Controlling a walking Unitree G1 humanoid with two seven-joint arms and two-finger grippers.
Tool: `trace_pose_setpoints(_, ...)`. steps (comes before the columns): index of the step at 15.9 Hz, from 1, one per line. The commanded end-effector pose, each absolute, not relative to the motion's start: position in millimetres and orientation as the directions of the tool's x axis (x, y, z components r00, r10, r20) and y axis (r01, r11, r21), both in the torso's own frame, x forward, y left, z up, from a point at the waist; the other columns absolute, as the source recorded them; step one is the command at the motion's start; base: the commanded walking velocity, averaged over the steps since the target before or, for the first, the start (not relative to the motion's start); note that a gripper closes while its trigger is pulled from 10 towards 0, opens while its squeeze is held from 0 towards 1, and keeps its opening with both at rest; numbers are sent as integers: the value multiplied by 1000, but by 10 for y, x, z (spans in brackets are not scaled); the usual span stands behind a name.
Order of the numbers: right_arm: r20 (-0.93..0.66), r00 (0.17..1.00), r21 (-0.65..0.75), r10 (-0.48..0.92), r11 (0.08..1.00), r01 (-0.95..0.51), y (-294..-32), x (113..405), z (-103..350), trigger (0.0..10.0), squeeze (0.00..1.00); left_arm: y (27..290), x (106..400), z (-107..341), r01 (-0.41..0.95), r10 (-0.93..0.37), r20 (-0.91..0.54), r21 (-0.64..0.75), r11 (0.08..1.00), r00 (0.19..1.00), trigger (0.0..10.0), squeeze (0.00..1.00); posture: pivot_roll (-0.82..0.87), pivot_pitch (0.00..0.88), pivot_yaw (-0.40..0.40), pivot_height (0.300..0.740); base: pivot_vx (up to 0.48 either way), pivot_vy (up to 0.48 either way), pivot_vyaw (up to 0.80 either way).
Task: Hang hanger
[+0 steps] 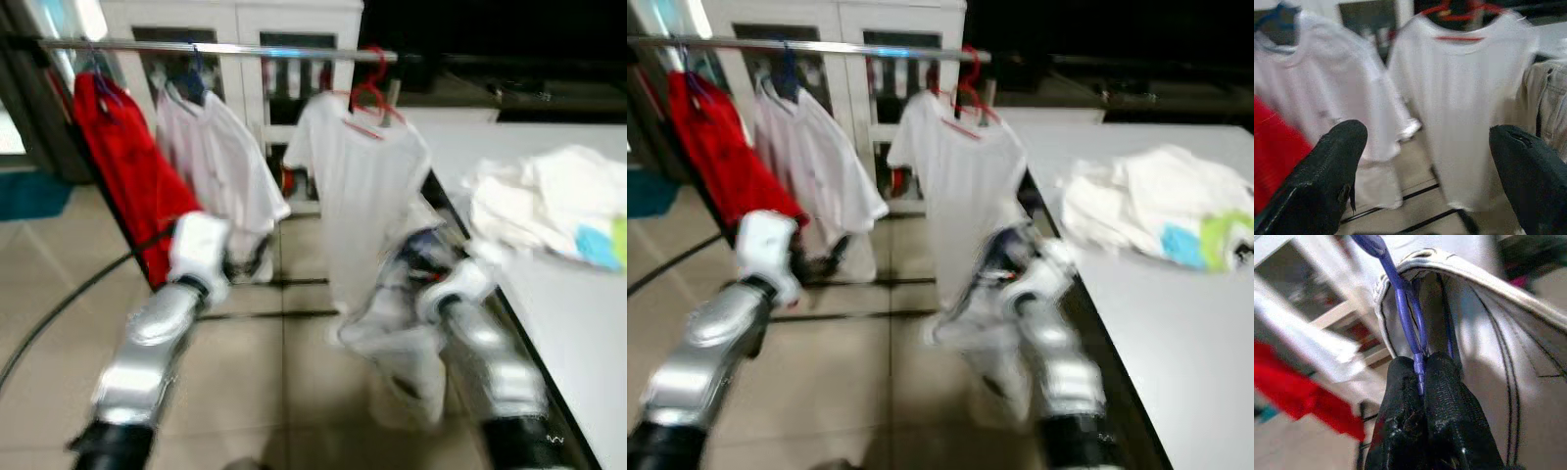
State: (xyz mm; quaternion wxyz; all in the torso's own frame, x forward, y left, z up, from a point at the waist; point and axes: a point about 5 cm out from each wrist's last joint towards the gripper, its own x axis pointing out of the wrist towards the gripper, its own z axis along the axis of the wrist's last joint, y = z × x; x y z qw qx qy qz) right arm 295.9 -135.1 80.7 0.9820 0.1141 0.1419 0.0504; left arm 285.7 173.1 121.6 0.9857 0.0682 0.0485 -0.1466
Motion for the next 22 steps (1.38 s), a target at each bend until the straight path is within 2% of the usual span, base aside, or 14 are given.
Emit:
trace_pose_setpoints(1, -180, 979, 202, 95, 978, -58, -1499, 3024, 1007, 10000, 0, 1596, 2866, 1255, 339, -330, -90, 112, 934, 940, 10000, 0, 14, 0, -37, 740, 424, 0, 0)
trace_pose_setpoints(4, -180, 971, 158, 158, 979, -130, -1430, 3028, 1025, 10000, 0, 1590, 2872, 1257, 341, -333, -89, 117, 933, 939, 10000, 0, 13, 0, -46, 740, 421, 0, 0)
trace_pose_setpoints(9, -193, 959, 148, 209, 972, -182, -1361, 3019, 1021, 10000, 0, 1595, 2856, 1258, 342, -332, -90, 125, 931, 939, 10000, 0, 18, 0, -56, 740, 422, 0, 749)
trace_pose_setpoints(13, -212, 929, 136, 304, 950, -280, -1301, 2948, 1000, 10000, 0, 1595, 2847, 1254, 349, -338, -95, 137, 927, 936, 10000, 0, 17, 0, -56, 740, 422, 0, 0)
trace_pose_setpoints(18, -177, 951, 128, 254, 964, -234, -1360, 2989, 1110, 10000, 0, 1591, 2840, 1272, 384, -372, -97, 168, 908, 923, 10000, 0, 18, 0, -57, 740, 420, 0, 0)
trace_pose_setpoints(22, -85, 970, 52, 230, 973, -226, -1374, 3059, 1353, 10000, 0, 1584, 2818, 1298, 427, -416, -96, 187, 885, 904, 10000, 0, 20, 0, -64, 740, 406, 0, 0)
